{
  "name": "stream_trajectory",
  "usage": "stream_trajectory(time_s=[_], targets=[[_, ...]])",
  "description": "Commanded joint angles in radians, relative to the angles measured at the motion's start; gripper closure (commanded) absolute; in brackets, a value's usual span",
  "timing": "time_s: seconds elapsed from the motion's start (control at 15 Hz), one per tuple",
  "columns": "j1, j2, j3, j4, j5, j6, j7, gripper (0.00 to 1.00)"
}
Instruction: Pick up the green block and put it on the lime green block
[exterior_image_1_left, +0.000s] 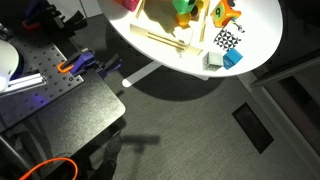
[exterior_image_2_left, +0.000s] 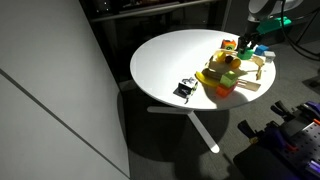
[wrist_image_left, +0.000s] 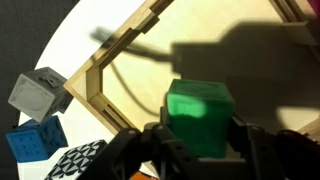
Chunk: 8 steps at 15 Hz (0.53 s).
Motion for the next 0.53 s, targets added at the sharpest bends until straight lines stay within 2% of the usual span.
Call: stream_trajectory(time_s=[0.0, 0.47], targets=[[0.015, -0.089, 0.012, -0.036, -0.033, -0.079, -0.003, 0.71], [0.059, -0.169, 0.044, -0.086, -0.099, -0.169, 0.002, 0.71]])
